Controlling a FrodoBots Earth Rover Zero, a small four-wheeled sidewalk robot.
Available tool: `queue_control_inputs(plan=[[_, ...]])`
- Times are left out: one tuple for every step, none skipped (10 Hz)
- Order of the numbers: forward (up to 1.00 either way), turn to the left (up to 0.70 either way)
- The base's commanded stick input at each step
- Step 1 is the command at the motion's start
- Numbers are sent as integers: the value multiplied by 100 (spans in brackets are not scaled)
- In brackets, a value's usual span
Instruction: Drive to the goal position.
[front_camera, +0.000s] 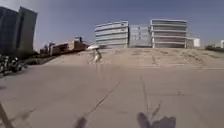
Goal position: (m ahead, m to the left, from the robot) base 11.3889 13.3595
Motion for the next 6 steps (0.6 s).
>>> queue_control_inputs(plan=[[100,0],[100,0],[100,0],[100,0],[100,0],[100,0]])
